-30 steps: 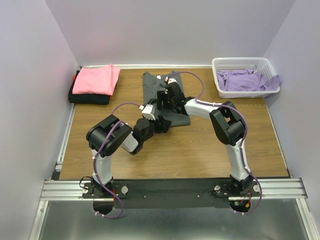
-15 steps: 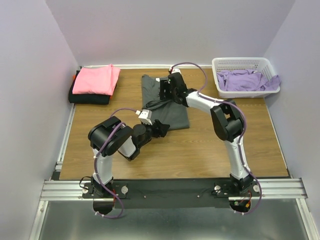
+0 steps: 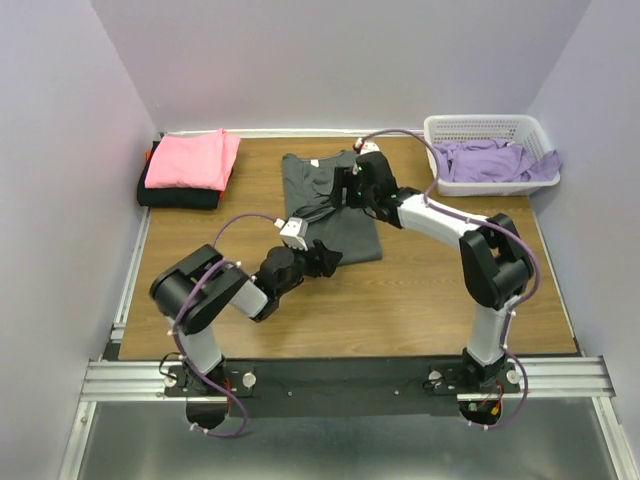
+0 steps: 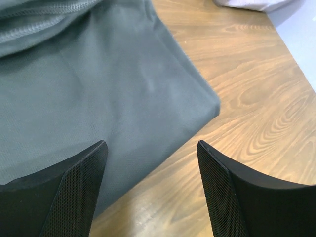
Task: Fold and stack the t-shirts
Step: Fold the tshirt
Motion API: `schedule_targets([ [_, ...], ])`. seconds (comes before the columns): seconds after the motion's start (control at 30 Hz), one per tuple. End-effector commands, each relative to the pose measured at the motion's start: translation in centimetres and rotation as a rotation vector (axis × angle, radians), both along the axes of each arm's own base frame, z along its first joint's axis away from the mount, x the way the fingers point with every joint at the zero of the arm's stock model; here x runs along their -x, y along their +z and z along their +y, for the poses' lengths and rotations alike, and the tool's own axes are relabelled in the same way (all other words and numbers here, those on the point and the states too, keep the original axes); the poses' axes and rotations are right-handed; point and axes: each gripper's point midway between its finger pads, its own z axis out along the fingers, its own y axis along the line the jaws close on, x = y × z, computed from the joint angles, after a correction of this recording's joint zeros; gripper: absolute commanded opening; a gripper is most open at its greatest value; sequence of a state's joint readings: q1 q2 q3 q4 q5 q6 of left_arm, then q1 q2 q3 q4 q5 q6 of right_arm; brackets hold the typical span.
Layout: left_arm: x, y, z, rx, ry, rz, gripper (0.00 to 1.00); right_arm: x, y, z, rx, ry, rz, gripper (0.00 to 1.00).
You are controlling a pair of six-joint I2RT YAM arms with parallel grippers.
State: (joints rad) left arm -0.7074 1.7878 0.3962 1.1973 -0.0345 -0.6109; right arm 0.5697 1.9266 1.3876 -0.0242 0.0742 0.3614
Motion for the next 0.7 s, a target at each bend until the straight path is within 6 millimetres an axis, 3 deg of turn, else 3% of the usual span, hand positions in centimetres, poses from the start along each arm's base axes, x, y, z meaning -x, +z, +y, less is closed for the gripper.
schedule_targets([
  [0.0, -0.3, 2.6, 2.0, -0.062, 0.082, -0.036, 0.81, 3.3, -2.1, -2.5, 0.020, -0.052, 0.071, 0.81],
  [0.03, -0.4, 3.3, 2.5, -0.069, 0.105, -0.045, 0.82, 3.9, -1.7, -3.2, 0.018, -0.067, 0.066, 0.81],
  [0.13, -1.0, 4.8, 5.2, -0.133, 0.228, -0.045, 0.86, 6.0, -3.1, -5.5, 0.058, -0.121, 0.090, 0.82],
  [0.17, -1.0, 4.4, 6.6, -0.181, 0.283, -0.019, 0.87, 7.0, -3.4, -6.5, 0.064, -0.144, 0.095, 0.82],
  [0.37, 0.4, 2.5, 9.6, -0.254, 0.349, 0.057, 0.85, 9.4, -5.3, -8.7, 0.096, -0.187, 0.133, 0.82],
  [0.67, 2.1, -0.2, 9.2, -0.241, 0.305, 0.167, 0.75, 11.5, -7.7, -10.2, 0.123, -0.214, 0.187, 0.78],
])
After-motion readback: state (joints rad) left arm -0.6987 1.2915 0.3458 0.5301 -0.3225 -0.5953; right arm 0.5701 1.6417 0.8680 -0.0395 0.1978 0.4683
